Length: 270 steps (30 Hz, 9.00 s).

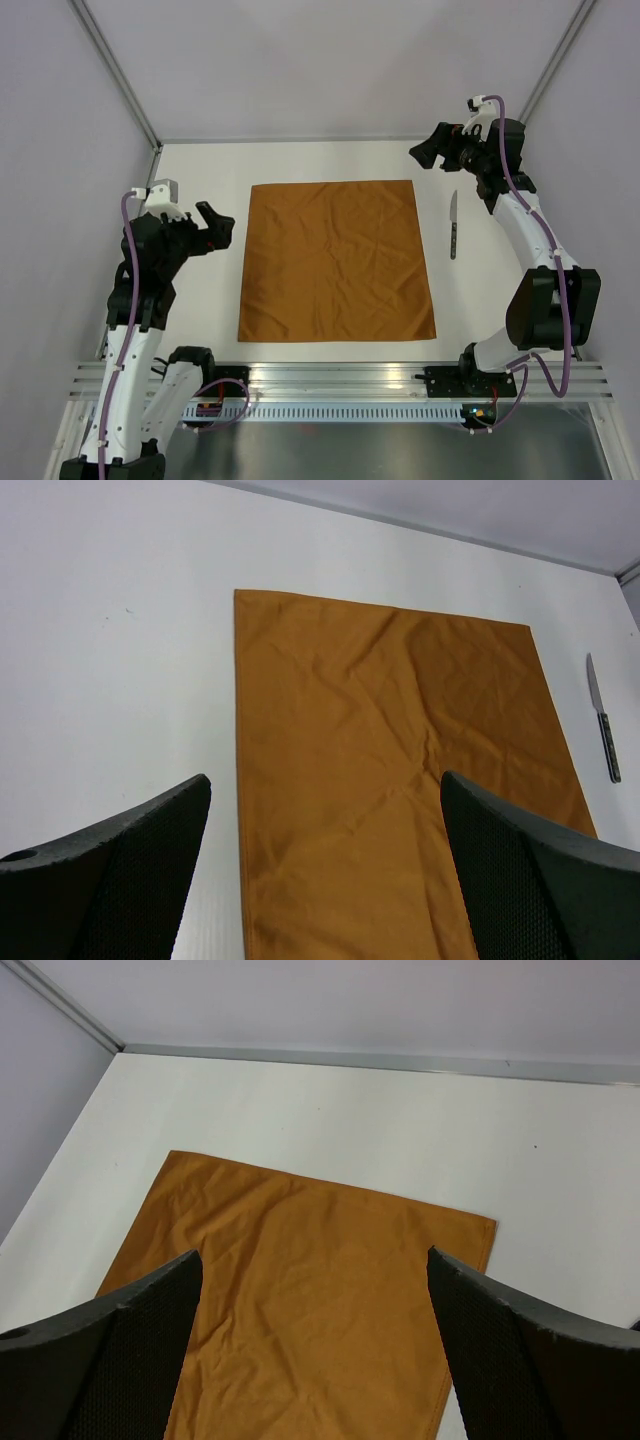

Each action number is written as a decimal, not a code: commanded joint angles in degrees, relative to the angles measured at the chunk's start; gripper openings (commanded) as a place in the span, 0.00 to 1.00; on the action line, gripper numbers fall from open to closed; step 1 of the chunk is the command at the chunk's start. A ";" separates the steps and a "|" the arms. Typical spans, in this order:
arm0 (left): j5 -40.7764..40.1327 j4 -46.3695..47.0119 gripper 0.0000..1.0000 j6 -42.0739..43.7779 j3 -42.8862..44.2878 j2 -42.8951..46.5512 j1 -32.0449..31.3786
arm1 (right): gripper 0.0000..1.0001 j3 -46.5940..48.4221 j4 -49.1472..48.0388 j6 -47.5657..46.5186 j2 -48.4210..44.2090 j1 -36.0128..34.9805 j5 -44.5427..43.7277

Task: Fold the napkin, place the utensils inside, and roll it up
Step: Fold the napkin

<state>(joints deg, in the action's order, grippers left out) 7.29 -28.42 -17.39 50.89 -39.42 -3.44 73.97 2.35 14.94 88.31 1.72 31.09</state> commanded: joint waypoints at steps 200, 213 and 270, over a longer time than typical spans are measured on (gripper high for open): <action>9.85 3.29 1.00 -3.27 18.72 -18.24 0.28 | 0.00 13.48 6.79 -23.55 27.53 -15.96 -38.30; 9.94 3.38 1.00 -3.27 18.45 -18.15 0.28 | 0.00 16.02 7.49 -23.46 29.37 -13.93 -38.30; 11.16 12.51 1.00 -10.12 8.79 -11.91 0.28 | 0.60 -8.22 16.89 -20.39 9.17 -0.14 -35.75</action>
<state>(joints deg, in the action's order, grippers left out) 15.86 -20.27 -23.73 60.60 -52.18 -3.44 68.69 15.97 -5.37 101.93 0.14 -5.82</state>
